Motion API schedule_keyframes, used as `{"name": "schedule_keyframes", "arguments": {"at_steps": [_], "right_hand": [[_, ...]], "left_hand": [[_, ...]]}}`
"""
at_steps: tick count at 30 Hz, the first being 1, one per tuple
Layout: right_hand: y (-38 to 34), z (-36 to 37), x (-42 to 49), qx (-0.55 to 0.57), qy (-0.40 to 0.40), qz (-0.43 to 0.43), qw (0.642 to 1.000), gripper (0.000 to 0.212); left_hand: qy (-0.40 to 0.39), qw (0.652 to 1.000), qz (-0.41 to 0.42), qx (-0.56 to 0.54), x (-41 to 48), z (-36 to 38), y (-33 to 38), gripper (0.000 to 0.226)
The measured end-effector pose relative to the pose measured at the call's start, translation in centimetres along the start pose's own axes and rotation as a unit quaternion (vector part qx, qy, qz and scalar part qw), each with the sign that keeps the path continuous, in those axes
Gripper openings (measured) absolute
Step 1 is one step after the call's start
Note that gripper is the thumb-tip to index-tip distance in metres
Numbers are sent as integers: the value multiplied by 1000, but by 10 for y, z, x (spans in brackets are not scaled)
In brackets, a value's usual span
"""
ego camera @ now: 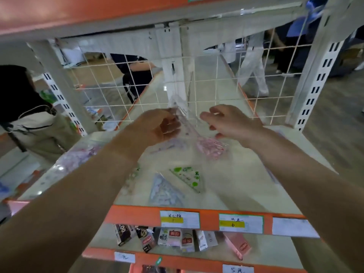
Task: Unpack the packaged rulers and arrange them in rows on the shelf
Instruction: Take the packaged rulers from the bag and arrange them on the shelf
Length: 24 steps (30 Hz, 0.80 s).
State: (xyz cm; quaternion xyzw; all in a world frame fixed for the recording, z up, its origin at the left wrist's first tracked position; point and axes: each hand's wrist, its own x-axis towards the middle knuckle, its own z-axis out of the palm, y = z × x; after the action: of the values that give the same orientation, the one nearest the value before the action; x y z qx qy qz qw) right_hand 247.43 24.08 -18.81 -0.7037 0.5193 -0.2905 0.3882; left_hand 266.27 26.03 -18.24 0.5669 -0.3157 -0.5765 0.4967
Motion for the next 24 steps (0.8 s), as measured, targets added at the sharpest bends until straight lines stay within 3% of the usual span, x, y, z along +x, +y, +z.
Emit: {"name": "schedule_keyframes", "arguments": {"at_steps": [4, 8, 14, 18, 21, 24], "right_hand": [[-48, 43, 20, 109, -80, -34, 990, 33], [-51, 65, 43, 179, -70, 0, 981, 16], [-20, 103, 80, -78, -94, 66, 990, 11], [-20, 117, 86, -298, -63, 18, 952, 44], [-49, 141, 68, -277, -90, -46, 955, 49], [-67, 177, 48, -348, -194, -53, 916, 48]], "left_hand": [[-14, 999, 29, -5, -11, -12, 20, 28], [44, 996, 35, 70, -17, -46, 33, 13], [109, 992, -12, 59, -32, -144, 16, 12], [165, 984, -28, 63, -52, -198, -1, 12], [241, 948, 2, 209, -62, -219, -13, 8], [218, 881, -4, 420, -67, -225, -26, 29]]}}
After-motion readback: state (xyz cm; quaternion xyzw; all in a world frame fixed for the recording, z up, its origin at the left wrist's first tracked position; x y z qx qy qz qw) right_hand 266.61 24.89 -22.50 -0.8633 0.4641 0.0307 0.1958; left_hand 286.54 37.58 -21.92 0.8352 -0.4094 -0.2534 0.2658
